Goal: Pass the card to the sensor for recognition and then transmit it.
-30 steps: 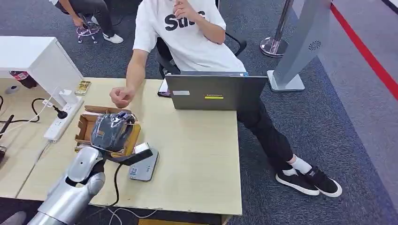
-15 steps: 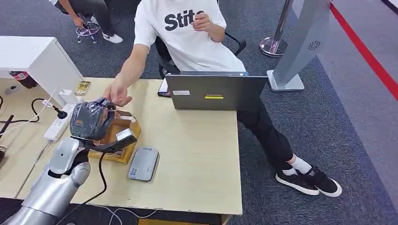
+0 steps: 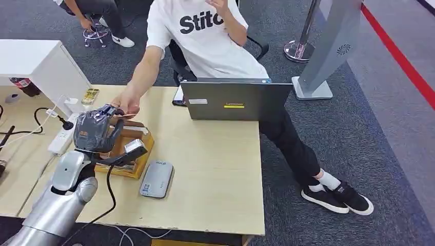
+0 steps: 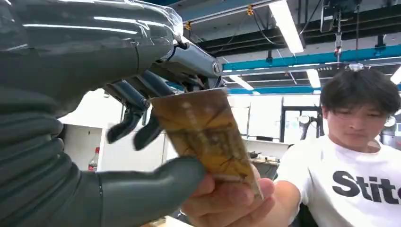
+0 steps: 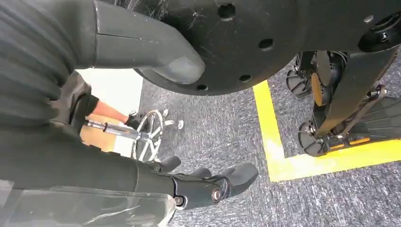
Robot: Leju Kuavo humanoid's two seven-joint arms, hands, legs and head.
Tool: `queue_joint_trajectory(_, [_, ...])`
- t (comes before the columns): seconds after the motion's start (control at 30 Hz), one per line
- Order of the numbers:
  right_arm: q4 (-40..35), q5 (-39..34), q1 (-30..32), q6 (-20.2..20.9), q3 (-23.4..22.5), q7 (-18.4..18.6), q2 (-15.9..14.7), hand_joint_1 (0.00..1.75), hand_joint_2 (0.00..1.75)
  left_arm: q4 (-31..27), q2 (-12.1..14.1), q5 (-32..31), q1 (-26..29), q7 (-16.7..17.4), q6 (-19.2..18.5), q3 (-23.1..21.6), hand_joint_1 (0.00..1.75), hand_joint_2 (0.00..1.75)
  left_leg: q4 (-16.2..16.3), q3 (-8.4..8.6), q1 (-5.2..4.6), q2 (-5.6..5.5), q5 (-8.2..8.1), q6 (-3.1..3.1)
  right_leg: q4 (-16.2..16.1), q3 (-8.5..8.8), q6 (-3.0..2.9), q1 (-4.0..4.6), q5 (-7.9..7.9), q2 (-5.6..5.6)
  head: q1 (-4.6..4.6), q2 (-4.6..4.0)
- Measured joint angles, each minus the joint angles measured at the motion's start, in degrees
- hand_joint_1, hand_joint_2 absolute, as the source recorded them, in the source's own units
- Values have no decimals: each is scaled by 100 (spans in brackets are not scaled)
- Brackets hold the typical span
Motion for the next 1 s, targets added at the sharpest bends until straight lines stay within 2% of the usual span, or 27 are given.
queue_joint_trajectory(0.4, [0, -59, -2, -13, 46, 11, 0, 0, 175, -214, -2, 4, 270, -114, 68, 2, 0, 175, 0, 0, 0, 1, 0, 0, 0, 0, 0, 0, 0, 0, 0, 0])
queue_joint_trajectory(0.5, [0, -129, 2, -13, 48, 9, 0, 0, 175, -471, -2, 103, 542, -299, -4, 2, 0, 175, 0, 0, 0, 5, -1, 0, 0, 0, 0, 0, 0, 3, 0, 0])
queue_joint_trajectory(0.6, [0, -210, 13, -22, 46, 11, 0, 0, 175, -827, 48, -137, 982, -348, -246, -4, 0, 175, -1, 0, 0, 6, -4, -1, -1, -2, 1, 0, -2, 5, 2, 0])
queue_joint_trajectory(0.8, [0, -264, 70, -22, 46, 17, 2, 0, 175, -1557, 516, -877, 1895, -31, -781, -22, 0, 175, -3, -5, 1, 6, -7, -2, -2, -7, -2, 0, -8, 7, 0, 0])
queue_joint_trajectory(1.0, [2, -278, 91, -22, 46, -2, 2, 0, 175, -2050, 994, -949, 2460, 131, -940, 113, 0, 175, -4, -4, 2, 4, -5, -4, 0, -4, -3, 1, -8, 4, -2, 0])
